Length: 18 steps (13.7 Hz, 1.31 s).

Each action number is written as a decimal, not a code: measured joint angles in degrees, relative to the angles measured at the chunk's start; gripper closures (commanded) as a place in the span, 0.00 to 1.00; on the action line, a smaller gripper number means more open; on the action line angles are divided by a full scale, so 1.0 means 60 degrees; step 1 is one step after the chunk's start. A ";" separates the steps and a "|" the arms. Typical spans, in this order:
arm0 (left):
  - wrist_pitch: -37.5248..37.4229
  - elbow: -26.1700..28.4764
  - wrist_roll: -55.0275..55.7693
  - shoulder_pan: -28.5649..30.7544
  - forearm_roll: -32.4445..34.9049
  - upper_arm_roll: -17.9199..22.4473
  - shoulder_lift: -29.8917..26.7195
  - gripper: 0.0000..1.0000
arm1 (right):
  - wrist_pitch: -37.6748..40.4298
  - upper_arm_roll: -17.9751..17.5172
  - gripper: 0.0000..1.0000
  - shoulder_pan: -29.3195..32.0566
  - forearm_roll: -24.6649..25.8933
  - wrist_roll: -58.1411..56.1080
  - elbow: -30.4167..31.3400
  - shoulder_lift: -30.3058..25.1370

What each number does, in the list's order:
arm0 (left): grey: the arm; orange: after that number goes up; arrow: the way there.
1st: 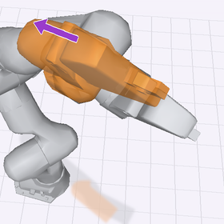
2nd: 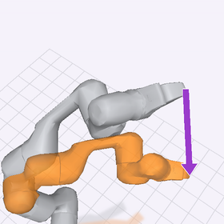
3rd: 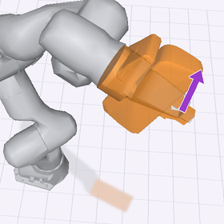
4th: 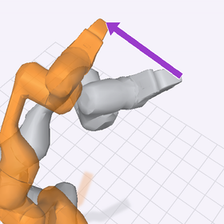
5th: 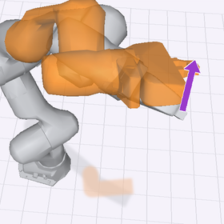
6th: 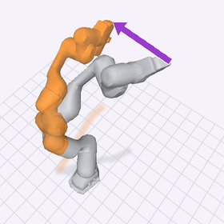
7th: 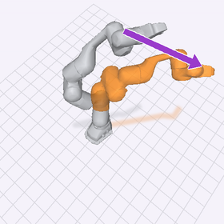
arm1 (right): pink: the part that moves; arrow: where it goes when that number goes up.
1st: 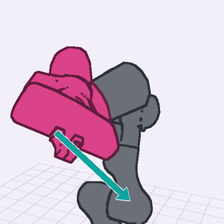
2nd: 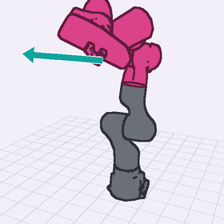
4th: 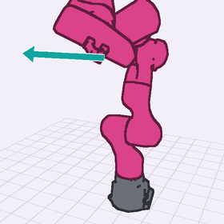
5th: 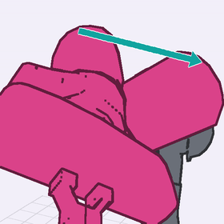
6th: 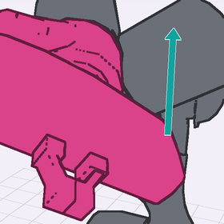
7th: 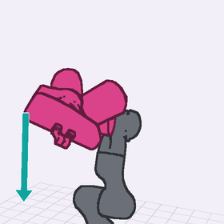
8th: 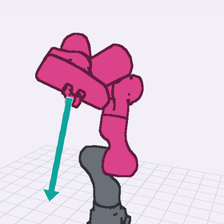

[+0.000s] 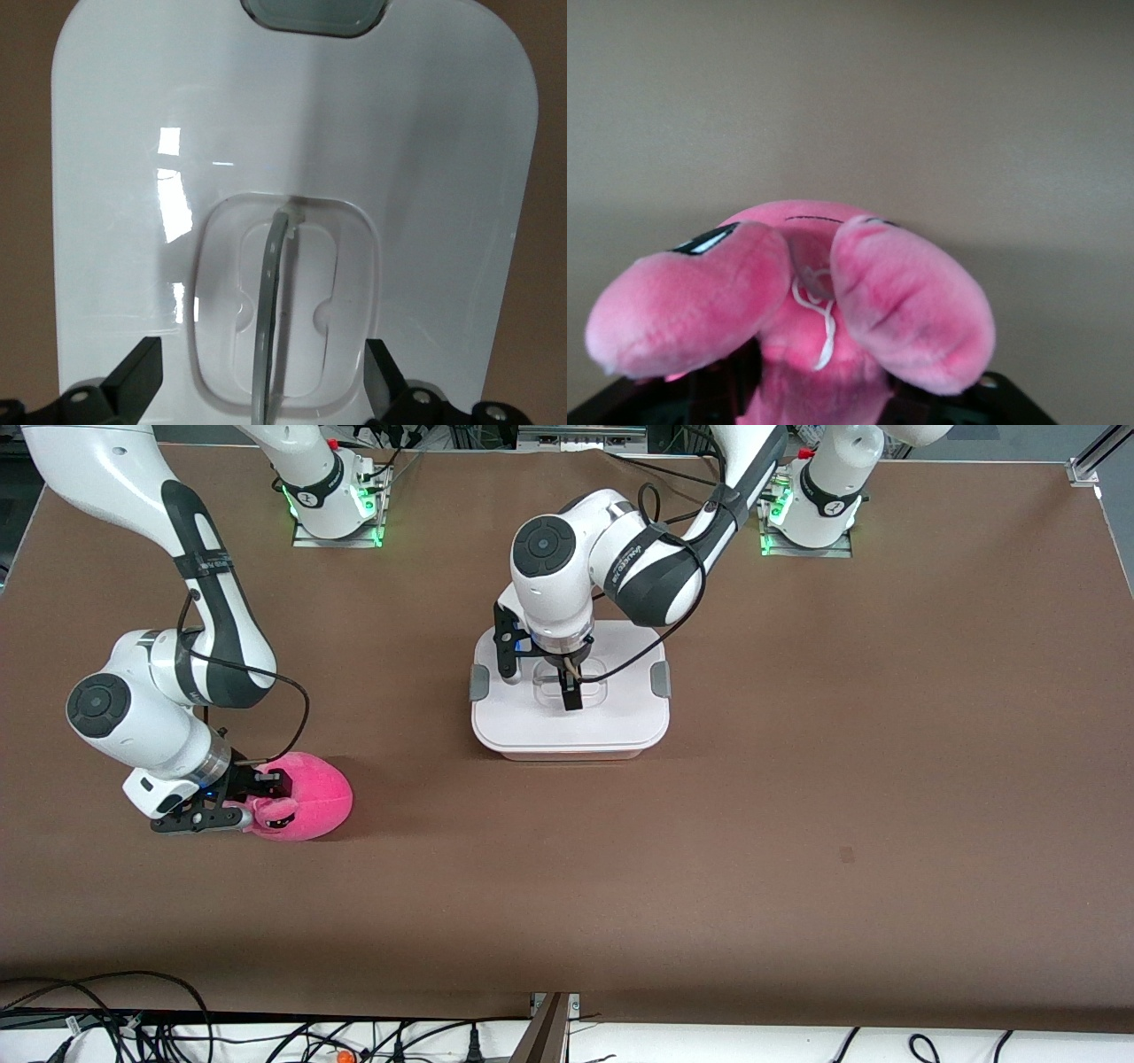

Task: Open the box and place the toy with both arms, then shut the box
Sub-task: 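Grasp the lid handle with the left gripper while the right gripper grasps the toy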

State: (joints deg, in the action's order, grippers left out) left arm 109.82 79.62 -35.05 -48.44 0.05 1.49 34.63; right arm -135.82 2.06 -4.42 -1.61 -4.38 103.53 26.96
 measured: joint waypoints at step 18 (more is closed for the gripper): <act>-0.0383 -0.0048 0.0059 -0.0136 0.0000 0.0005 -0.0370 1.00 | 0.4678 -0.0381 1.00 -0.0183 -0.0009 -0.0557 -0.2464 -0.0583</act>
State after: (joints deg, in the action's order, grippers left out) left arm 107.52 79.33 -34.69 -49.25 0.05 1.52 32.42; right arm -107.75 -0.23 -5.51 -1.67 -7.72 88.75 23.46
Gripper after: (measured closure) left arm 0.930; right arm 0.903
